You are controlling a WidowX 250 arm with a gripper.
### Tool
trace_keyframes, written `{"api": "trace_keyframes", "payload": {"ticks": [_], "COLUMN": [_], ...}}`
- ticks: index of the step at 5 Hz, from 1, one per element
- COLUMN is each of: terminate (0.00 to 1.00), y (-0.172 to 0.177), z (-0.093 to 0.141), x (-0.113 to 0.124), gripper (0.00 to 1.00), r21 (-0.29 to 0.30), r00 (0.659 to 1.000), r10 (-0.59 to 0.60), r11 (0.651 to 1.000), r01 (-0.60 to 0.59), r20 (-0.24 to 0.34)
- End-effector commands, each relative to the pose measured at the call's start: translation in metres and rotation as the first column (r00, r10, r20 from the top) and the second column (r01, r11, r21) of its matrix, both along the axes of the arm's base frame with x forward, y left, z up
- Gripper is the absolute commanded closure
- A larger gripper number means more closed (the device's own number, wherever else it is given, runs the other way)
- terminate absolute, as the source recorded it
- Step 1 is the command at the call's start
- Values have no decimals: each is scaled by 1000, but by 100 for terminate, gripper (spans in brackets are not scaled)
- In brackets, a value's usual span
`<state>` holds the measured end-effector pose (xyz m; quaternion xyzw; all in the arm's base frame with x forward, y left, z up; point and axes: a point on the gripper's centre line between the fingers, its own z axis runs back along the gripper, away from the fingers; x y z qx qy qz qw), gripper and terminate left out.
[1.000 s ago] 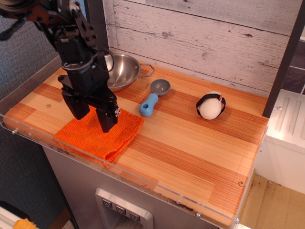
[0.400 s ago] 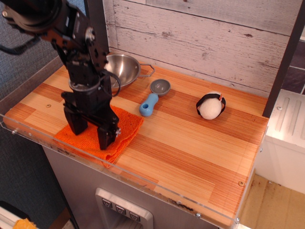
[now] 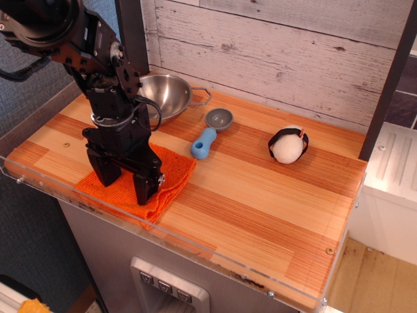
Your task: Move the orange cloth to the near edge of the table
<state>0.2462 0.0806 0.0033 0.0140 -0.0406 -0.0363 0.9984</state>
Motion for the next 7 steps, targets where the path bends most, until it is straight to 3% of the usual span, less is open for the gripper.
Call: {"api": "trace_keyframes", "payload": {"ticks": [1,4,5,7], "terminate": [0,0,0,0], "y": [-17,-92,-125,-174], "z": [-2,20,23,22], "x": [-4,9,21,34], "gripper": [0,0,0,0], "r21": [0,-74,-139,-138], "r00": [998,993,998,997], "r10": [-65,-107,-44,-75], "r11": [998,991,989,988], "r01": [65,110,48,75], "r20": [-23,49,36,7]}}
